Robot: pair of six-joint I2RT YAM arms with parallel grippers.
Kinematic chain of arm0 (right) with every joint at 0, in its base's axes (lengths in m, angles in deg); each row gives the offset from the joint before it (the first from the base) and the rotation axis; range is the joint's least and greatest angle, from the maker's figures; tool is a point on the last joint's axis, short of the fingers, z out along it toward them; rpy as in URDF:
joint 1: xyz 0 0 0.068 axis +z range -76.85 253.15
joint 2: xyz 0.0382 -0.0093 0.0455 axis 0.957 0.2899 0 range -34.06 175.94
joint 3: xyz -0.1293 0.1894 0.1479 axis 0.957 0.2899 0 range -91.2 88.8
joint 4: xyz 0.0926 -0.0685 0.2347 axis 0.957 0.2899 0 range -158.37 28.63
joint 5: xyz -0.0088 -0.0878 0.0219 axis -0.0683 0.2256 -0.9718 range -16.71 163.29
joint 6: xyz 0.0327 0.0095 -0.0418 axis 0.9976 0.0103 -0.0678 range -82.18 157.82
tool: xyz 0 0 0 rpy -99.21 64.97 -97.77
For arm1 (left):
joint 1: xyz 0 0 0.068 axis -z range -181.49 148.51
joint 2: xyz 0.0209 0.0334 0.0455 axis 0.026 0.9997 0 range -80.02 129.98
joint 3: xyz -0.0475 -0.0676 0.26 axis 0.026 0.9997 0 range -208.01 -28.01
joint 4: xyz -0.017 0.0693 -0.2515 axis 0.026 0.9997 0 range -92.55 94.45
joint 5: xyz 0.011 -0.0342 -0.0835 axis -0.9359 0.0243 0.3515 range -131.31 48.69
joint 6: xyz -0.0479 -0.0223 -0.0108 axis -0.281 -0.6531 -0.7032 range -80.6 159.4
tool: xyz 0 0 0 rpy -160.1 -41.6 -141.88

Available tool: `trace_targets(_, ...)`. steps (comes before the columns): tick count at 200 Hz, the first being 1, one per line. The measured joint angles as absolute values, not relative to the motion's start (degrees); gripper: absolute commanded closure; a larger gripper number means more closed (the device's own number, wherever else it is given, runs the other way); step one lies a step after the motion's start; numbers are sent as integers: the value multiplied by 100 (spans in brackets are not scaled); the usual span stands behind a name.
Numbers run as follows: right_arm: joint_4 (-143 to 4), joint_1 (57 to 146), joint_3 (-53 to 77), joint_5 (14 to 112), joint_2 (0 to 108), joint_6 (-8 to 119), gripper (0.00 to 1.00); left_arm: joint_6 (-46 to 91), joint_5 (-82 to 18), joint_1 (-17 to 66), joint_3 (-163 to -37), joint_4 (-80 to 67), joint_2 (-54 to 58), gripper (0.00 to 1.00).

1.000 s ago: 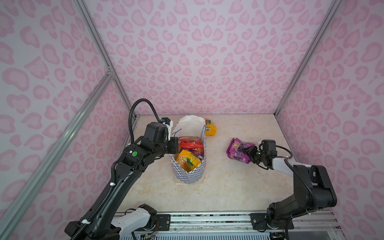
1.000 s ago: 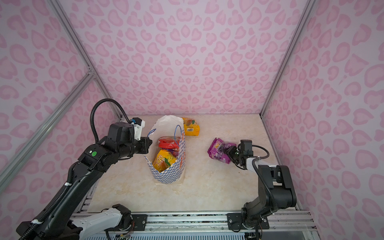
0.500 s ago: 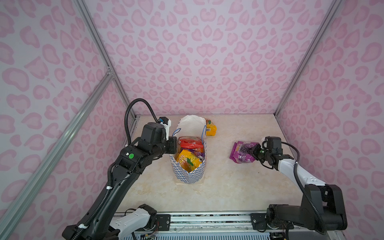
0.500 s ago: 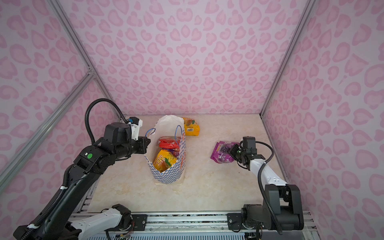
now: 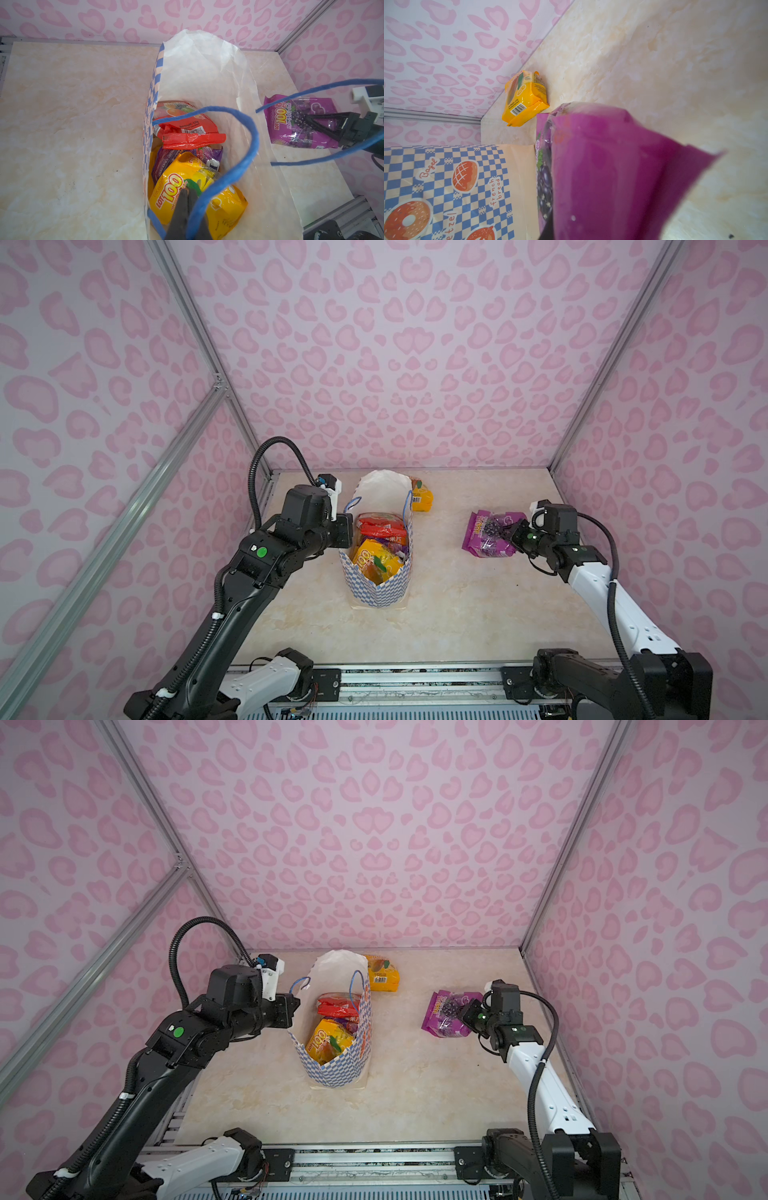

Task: Place the snacks into the paper bag
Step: 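Grasp the purple grape pack with the right gripper and lift it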

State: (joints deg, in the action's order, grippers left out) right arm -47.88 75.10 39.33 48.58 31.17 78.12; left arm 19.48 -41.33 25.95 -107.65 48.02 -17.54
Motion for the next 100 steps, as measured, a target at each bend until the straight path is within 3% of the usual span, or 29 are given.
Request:
trace_targets(46, -4058, 8332, 2545, 5131, 2779, 7552, 100, 1961, -4050, 2595, -10795, 4817, -1737, 97)
trace_targets(100, -4019, 10157, 217, 5920, 3165, 7174, 100, 1976, -3997, 2595, -10887, 4815, -1757, 97)
